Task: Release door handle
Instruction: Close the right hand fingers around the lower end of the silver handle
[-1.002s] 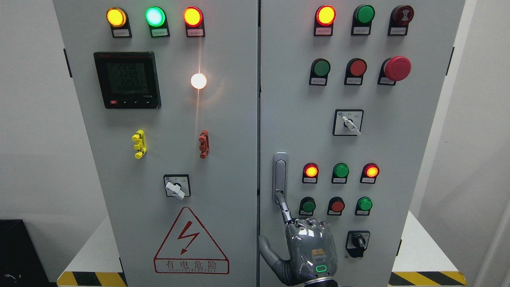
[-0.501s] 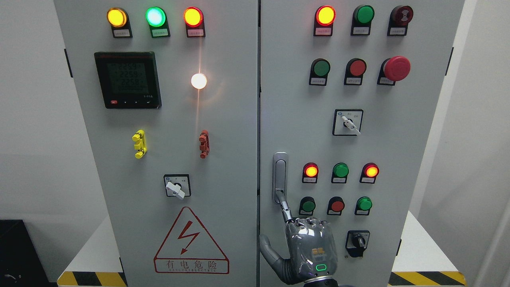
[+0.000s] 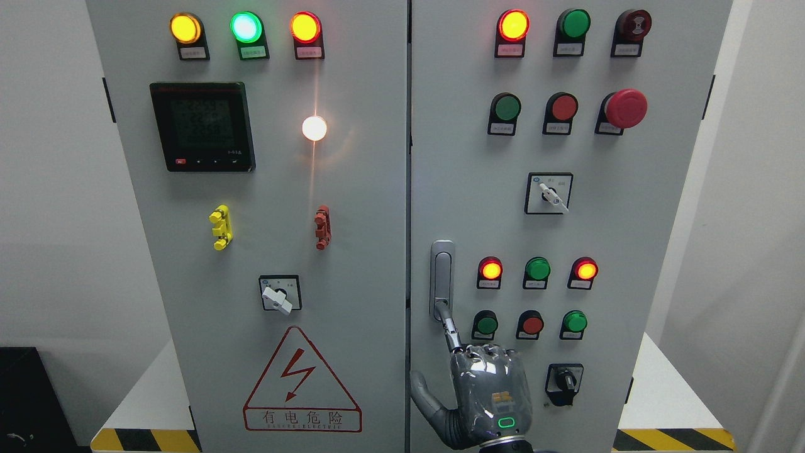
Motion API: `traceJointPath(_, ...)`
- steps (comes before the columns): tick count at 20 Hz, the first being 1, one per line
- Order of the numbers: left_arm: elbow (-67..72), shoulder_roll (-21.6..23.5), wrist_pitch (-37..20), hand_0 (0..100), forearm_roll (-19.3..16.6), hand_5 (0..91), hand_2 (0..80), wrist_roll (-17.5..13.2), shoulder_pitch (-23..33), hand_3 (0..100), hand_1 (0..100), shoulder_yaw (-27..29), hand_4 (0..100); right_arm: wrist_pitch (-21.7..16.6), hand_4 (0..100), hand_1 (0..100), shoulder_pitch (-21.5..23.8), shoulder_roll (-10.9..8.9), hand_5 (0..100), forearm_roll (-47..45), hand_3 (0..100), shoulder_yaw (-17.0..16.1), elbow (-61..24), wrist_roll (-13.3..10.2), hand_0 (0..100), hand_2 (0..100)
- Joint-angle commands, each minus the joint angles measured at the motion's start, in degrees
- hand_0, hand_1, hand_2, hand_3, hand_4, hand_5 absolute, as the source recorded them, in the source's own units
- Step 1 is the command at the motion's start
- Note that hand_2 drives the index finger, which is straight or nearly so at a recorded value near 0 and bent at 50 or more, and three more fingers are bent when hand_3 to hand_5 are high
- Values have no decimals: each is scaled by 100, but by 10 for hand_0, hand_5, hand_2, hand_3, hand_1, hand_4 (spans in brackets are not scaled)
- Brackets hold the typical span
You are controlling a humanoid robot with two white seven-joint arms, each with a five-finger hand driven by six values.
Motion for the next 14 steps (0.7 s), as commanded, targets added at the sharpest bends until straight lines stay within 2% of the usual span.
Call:
traceJointPath(1,0,0,-4,120,0,0,0,1,97,0,556,0,0,-4,1000,245,-9,-2,1000,-17,1000,-12,106,21,388,74)
traceJointPath(7,0,0,-4,120,-8,0,0,1,97,0,556,0,0,-4,1000,246,0,6,1000,-35,1000,-12,141,126,392,78)
traceJointPath(14,0,0,-4,120,0,0,0,1,97,0,556,0,0,5,1000,246,8,6,1000,-35,1000,5,150,126,396,79)
